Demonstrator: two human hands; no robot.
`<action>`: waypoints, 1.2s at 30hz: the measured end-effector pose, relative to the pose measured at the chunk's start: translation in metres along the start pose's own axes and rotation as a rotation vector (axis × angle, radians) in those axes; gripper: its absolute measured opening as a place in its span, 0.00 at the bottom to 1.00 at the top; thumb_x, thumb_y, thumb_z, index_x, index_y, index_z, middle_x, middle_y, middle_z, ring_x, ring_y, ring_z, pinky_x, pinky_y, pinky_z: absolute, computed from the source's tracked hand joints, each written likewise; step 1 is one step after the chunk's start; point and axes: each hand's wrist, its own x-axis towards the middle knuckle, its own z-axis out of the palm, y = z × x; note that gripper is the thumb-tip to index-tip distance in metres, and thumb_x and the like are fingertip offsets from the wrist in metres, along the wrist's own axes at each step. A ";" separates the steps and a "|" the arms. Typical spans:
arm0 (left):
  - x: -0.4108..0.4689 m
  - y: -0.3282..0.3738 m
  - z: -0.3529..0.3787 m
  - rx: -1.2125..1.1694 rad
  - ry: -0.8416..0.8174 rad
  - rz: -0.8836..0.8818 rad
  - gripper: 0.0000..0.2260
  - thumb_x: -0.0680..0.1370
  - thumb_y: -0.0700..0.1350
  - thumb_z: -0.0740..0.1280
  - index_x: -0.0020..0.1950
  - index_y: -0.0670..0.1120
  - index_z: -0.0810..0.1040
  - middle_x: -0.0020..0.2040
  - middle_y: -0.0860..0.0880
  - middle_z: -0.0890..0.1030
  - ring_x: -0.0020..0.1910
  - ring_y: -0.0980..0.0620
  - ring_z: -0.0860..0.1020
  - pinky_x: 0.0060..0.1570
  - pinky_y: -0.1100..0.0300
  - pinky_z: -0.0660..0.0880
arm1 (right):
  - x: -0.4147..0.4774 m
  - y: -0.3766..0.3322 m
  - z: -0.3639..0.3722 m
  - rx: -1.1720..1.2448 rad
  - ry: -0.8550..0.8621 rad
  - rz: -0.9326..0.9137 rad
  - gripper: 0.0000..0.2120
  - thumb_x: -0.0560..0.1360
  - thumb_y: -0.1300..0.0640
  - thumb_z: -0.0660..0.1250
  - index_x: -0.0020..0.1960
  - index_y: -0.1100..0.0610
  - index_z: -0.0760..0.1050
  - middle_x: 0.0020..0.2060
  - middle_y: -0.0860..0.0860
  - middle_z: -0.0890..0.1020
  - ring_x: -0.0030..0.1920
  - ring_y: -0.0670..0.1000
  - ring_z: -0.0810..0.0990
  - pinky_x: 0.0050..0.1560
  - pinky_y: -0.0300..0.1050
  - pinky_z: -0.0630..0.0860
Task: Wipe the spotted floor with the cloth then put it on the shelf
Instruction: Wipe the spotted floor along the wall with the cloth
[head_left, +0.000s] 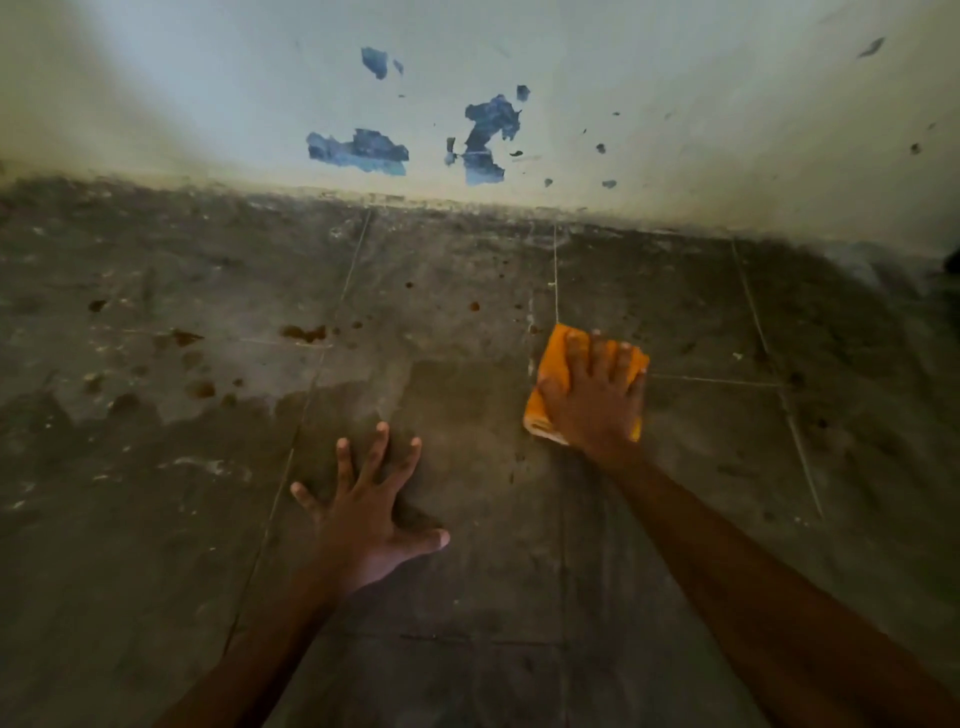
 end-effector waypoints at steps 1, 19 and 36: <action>0.000 0.001 -0.001 -0.009 -0.004 0.008 0.50 0.58 0.79 0.60 0.72 0.70 0.37 0.74 0.62 0.28 0.75 0.44 0.30 0.62 0.23 0.37 | -0.015 -0.012 0.002 0.000 0.003 -0.053 0.37 0.75 0.33 0.45 0.80 0.47 0.49 0.80 0.54 0.53 0.79 0.65 0.48 0.75 0.69 0.46; 0.007 0.199 0.003 0.125 -0.083 0.459 0.38 0.72 0.59 0.69 0.77 0.52 0.56 0.79 0.48 0.52 0.78 0.45 0.49 0.75 0.43 0.51 | -0.223 0.192 -0.006 0.107 -0.071 -0.062 0.31 0.76 0.33 0.45 0.78 0.36 0.45 0.79 0.41 0.46 0.80 0.53 0.43 0.76 0.60 0.41; 0.098 0.208 0.029 0.090 -0.046 0.547 0.50 0.63 0.78 0.55 0.78 0.56 0.43 0.75 0.60 0.36 0.77 0.56 0.40 0.74 0.57 0.42 | -0.124 0.205 -0.012 0.106 0.033 -0.308 0.38 0.72 0.32 0.59 0.79 0.42 0.57 0.79 0.48 0.57 0.78 0.61 0.59 0.73 0.65 0.54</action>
